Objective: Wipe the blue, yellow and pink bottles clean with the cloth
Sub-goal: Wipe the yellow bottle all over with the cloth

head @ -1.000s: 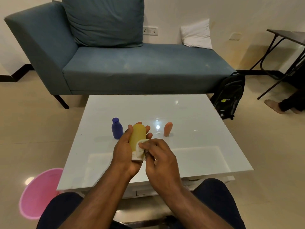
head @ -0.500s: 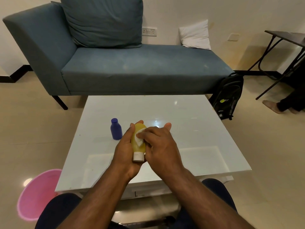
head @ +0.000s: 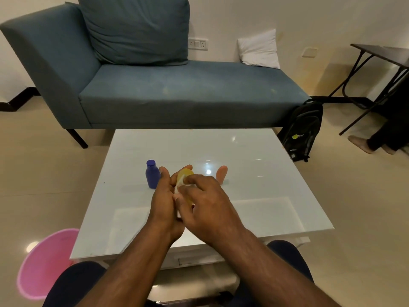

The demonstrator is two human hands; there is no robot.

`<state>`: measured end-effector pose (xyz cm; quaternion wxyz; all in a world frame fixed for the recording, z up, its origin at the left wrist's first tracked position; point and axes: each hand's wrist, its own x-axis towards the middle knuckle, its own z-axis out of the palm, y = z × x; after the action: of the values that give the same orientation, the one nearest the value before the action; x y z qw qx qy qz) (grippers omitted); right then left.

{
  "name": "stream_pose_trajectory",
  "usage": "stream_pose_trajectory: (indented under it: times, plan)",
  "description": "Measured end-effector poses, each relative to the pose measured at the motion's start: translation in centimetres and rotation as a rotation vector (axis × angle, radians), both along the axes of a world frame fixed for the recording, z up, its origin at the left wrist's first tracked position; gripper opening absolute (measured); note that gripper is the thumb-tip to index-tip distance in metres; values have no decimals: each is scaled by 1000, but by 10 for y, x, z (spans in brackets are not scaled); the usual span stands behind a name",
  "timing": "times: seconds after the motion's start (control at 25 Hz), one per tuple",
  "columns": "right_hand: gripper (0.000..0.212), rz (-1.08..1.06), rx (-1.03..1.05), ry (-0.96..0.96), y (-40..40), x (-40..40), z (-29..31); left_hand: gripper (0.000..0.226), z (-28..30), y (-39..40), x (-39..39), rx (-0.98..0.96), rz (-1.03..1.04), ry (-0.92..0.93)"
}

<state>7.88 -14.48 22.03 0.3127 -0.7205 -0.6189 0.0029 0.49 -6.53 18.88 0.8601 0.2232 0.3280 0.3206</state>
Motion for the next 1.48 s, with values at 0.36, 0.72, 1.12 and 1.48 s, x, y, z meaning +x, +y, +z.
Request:
stream_pose_trajectory:
  times: [0.36,0.72,1.12,1.48]
  plan:
    - [22,74,-15,-31,6,-2,-9,68,0,1,0,64,2,45]
    - [20,49,-53,21,19,13,5,63,1,-10,2,165,39,249]
    - [28,78,-124,91,21,22,16,64,-4,-7,0,248,-8,372]
    - [15,-106,87,349,15,30,-6,50,1,-7,-2,176,-76,245]
